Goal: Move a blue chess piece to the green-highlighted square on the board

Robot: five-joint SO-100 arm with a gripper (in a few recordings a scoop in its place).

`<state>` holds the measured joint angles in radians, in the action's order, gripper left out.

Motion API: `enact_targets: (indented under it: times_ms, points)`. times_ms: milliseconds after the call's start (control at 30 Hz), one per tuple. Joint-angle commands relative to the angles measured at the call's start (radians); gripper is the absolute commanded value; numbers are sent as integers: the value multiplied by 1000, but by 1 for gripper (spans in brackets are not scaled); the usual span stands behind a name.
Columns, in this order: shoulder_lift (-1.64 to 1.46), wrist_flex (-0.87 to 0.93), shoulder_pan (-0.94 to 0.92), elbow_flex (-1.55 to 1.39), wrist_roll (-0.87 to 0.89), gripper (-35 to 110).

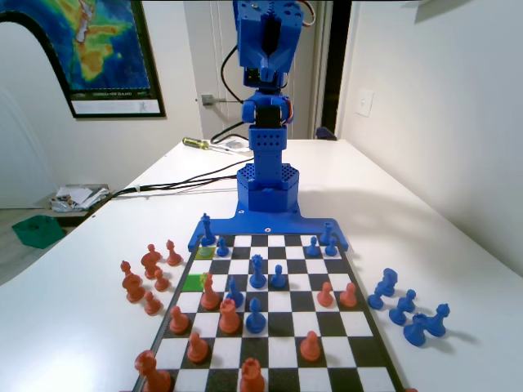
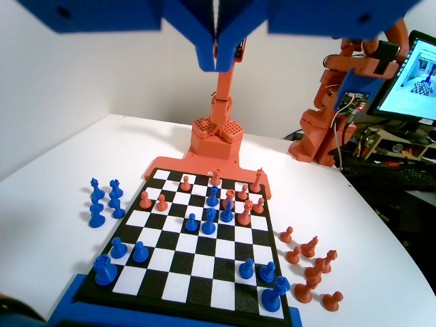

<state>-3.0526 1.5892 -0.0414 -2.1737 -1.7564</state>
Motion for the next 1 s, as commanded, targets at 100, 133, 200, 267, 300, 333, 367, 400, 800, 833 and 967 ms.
enact_targets:
  times_ms: [100,133,200,267,300,333,367,400,800,833,967]
  points:
    - [-3,-18,3,-8,-9,2]
    - [-3,-18,3,-8,-9,2]
    - [-3,-18,3,-8,-9,2]
    - [-3,-18,3,-8,-9,2]
    - [-3,-18,3,-8,-9,2]
    - [-3,-18,3,-8,-9,2]
    - [-3,-18,3,-8,-9,2]
    - [-3,-18,3,-8,-9,2]
    - [-3,-18,20,-8,-9,2]
    - [-3,-18,20,-8,-9,2]
    - [-3,-18,20,-8,-9,2]
